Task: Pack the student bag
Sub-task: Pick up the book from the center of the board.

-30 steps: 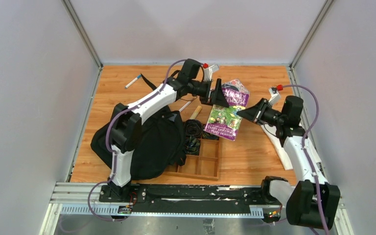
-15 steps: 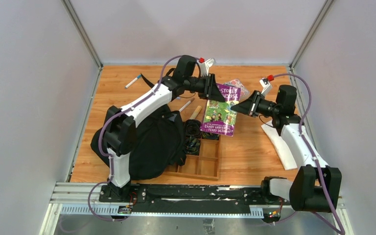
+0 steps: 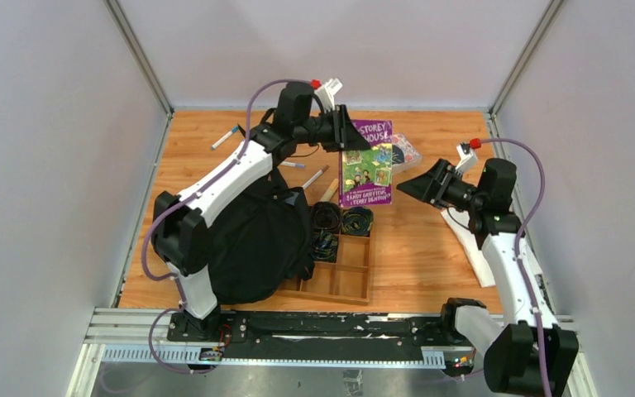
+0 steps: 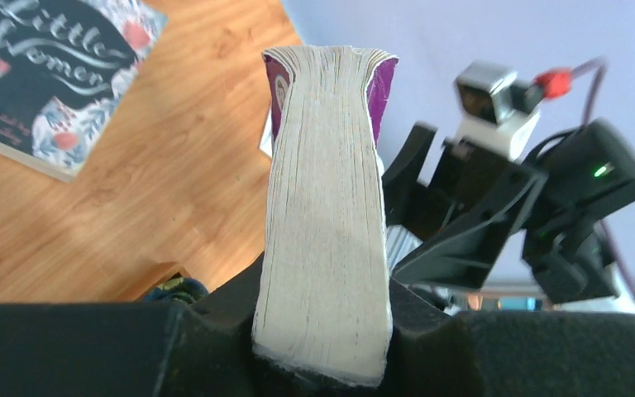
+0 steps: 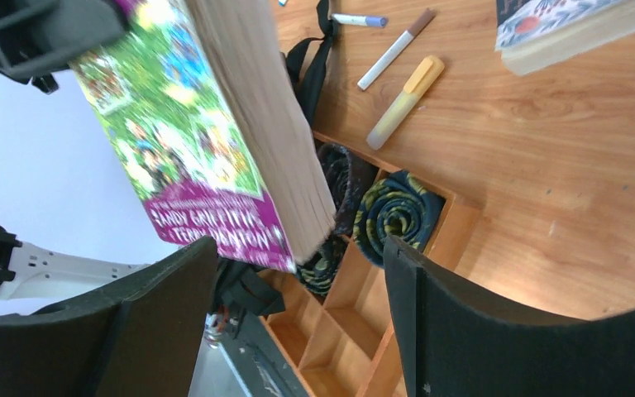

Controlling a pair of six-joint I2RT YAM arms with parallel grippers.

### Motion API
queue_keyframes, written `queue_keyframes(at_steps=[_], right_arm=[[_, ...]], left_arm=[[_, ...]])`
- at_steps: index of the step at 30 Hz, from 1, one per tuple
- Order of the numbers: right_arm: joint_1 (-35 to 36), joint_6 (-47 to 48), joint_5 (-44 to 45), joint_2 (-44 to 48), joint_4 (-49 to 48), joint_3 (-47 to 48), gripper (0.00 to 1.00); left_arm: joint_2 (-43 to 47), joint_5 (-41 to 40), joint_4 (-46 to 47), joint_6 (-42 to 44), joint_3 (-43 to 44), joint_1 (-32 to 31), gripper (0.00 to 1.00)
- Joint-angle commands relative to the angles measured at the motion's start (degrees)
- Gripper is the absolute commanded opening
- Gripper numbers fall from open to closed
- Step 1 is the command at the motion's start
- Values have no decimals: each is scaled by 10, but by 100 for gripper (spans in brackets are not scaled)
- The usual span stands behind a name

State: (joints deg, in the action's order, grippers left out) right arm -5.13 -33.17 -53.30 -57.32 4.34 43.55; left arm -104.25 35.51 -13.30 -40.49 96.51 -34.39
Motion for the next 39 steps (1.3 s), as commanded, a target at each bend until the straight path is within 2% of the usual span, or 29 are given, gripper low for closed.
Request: queue_keyframes(at_steps=[1, 11, 16, 21, 29, 39], right_arm=[[-7, -79, 18, 52, -36, -49, 77], [1, -346, 45, 149, -329, -196, 82], [38, -408, 81, 155, -442, -232, 83], [89, -447, 136, 128, -517, -248, 88], [135, -524, 180, 36, -659, -264, 98], [186, -551, 219, -83, -804, -228, 99]], left_arm=[[70, -62, 89, -67, -10, 8, 0], [101, -121, 224, -188, -67, 10, 0], [109, -131, 255, -220, -89, 10, 0], [116, -140, 269, -232, -100, 10, 0], [128, -152, 282, -237, -115, 10, 0], [133, -150, 290, -246, -121, 10, 0]])
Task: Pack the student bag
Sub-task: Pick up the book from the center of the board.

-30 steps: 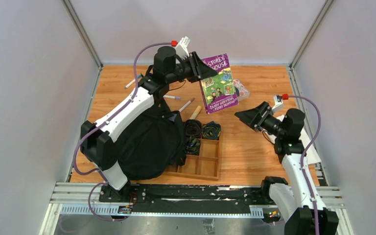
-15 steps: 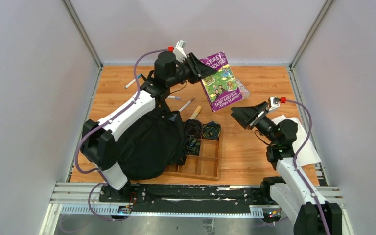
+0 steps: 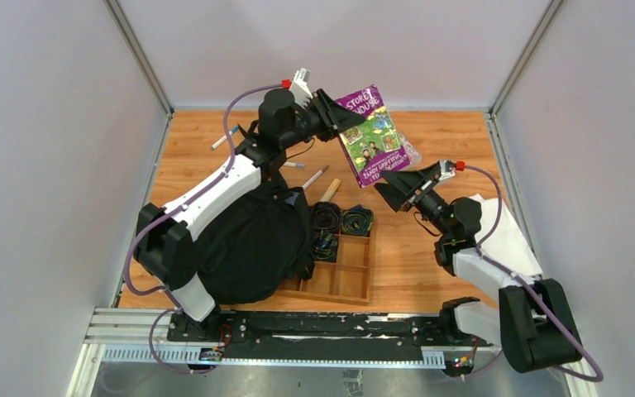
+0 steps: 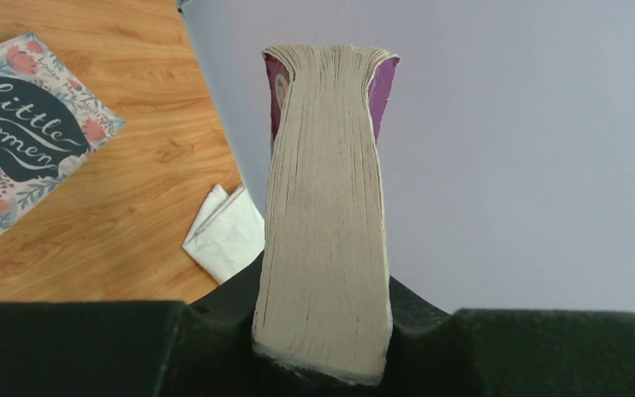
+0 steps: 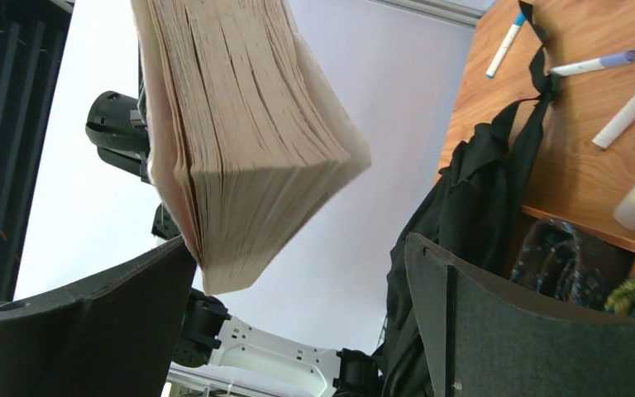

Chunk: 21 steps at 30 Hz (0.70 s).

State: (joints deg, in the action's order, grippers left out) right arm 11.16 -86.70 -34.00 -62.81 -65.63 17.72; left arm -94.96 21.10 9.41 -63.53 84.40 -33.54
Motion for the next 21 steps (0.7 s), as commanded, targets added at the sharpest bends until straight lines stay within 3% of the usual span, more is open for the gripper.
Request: queue_keyframes(at_steps=[1, 10, 15, 18, 19, 20, 21], right_arm=[[27, -19, 28, -40, -116, 37, 99], [42, -56, 47, -122, -216, 87, 93], [57, -58, 53, -138, -222, 114, 78], [63, -59, 51, -144, -222, 122, 52], [63, -60, 50, -146, -222, 122, 37], [64, -59, 47, -147, -220, 123, 13], [64, -59, 43, -146, -213, 123, 1]], left_arm=[[41, -6, 62, -16, -1, 2, 0], [48, -10, 62, -16, -14, 2, 0], [53, -23, 62, -14, -26, 2, 0], [52, -26, 62, -9, -29, 2, 0], [52, -26, 63, -8, -30, 2, 0], [51, -25, 62, -5, -31, 2, 3], [51, -22, 61, 2, -31, 2, 17]])
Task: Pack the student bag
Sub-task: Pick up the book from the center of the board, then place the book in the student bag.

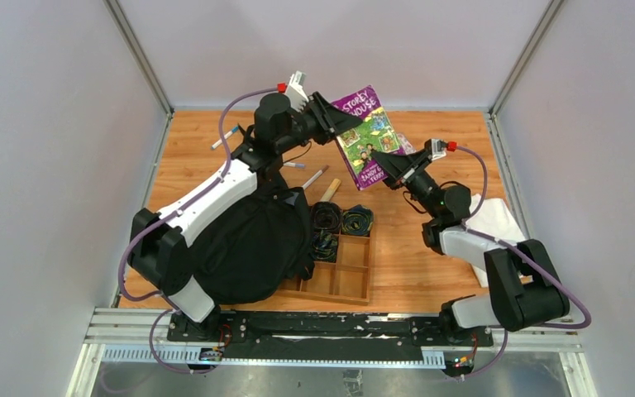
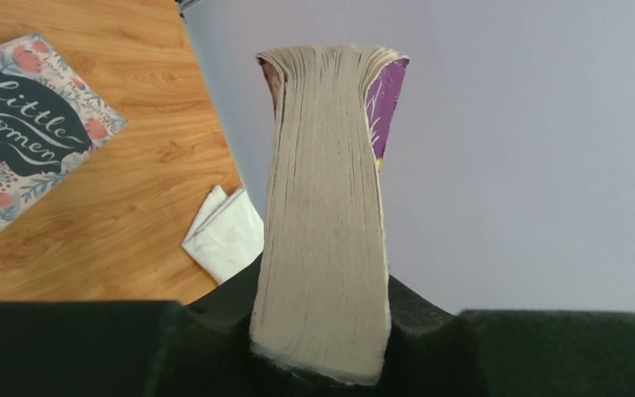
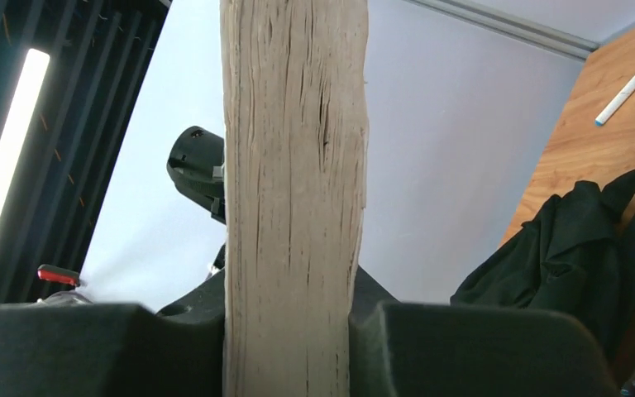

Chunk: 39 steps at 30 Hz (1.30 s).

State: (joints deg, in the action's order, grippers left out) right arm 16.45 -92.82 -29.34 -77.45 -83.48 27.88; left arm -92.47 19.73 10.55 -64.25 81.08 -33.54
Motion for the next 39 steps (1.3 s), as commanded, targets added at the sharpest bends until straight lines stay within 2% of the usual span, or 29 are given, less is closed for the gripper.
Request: queue_keyframes(at_steps=[1, 2, 4, 5, 7, 9, 12, 15, 17, 21, 26, 32, 36, 39], right_arm=[[9, 3, -7, 3, -26, 17, 0], [5, 3, -14, 9, -10, 12, 0], [-12, 12, -35, 36, 35, -5, 0], [-26, 20, -43, 57, 63, -19, 0], [-59, 45, -62, 123, 151, -48, 0], [-108, 91, -92, 194, 270, -66, 0], [-156, 219, -100, 316, 553, -42, 0], [-189, 406, -74, 379, 828, 53, 0], [-195, 464, -71, 380, 916, 96, 0], [-197, 493, -94, 357, 952, 127, 0], [-197, 495, -117, 345, 958, 128, 0], [-197, 494, -118, 360, 967, 116, 0], [-197, 489, -119, 360, 963, 110, 0], [-197, 488, -119, 365, 963, 107, 0]], left_arm=[[27, -2, 46, 20, 1, 2, 38], [32, 2, 23, 38, 3, 3, 58], [47, -12, -92, 115, 34, 5, 86], [56, -36, -179, 177, 55, 5, 94], [75, -100, -318, 308, 79, 5, 100], [102, -154, -417, 391, 72, 5, 100], [160, -192, -513, 462, 20, -5, 100], [221, -283, -563, 483, -60, -67, 100], [252, -326, -575, 473, -108, -117, 100], [291, -377, -589, 430, -168, -189, 100], [309, -417, -605, 372, -210, -243, 100], [292, -417, -606, 309, -249, -290, 92], [290, -436, -606, 293, -259, -298, 86], [299, -458, -610, 285, -274, -299, 75]])
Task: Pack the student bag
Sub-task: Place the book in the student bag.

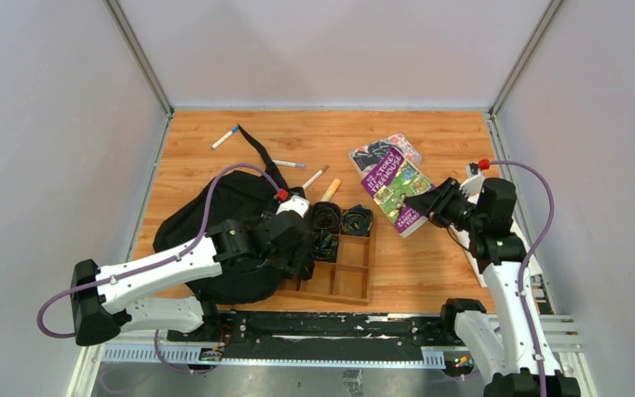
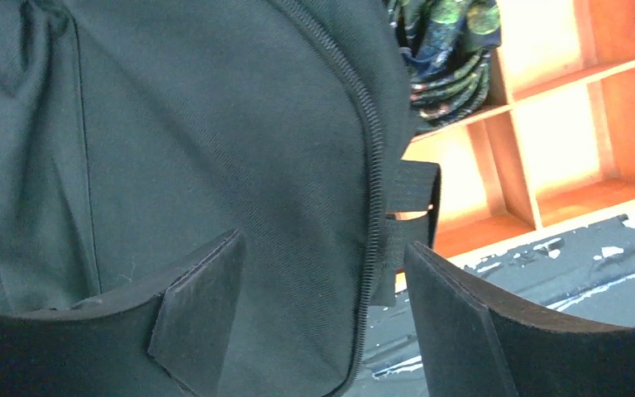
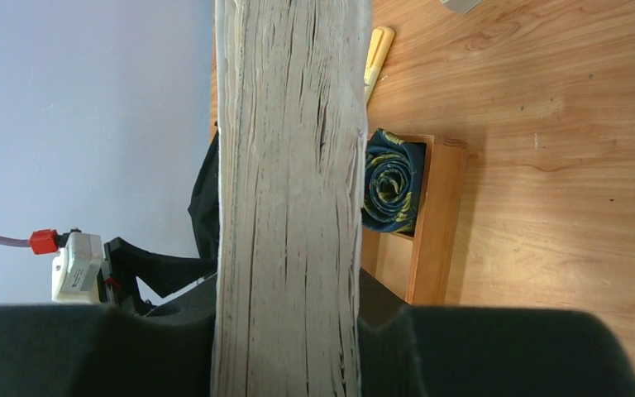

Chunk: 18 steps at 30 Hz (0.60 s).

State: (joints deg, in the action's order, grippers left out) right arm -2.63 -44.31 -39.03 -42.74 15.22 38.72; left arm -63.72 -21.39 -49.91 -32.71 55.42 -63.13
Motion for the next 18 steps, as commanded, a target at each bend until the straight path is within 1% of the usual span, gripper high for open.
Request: queue_keyframes(at_steps=[1, 4, 6, 9, 12, 13, 15, 18], right_arm=[[-6, 3, -21, 19, -22, -2, 0], [-7, 7, -18, 25, -11, 1, 0], [-6, 7, -20, 28, -9, 3, 0], [-6, 9, -32, 30, -8, 7, 0], [-5, 18, -50, 27, -5, 13, 0], [-1, 17, -48, 21, 2, 16, 0], [21, 8, -55, -2, -15, 13, 0], [113, -10, -42, -48, -63, 28, 0]], left_arm=[[12, -49, -7, -33, -23, -2, 71], [8, -48, -18, -31, -28, -2, 53], [6, -57, -25, -29, -26, -2, 44], [5, -82, -51, -30, -13, -2, 21], [12, -111, -94, -25, 18, -2, 3], [16, -117, -105, -15, 30, -1, 0], [33, -118, -116, 8, 40, 10, 0], [68, -88, -134, 18, 54, 78, 0]])
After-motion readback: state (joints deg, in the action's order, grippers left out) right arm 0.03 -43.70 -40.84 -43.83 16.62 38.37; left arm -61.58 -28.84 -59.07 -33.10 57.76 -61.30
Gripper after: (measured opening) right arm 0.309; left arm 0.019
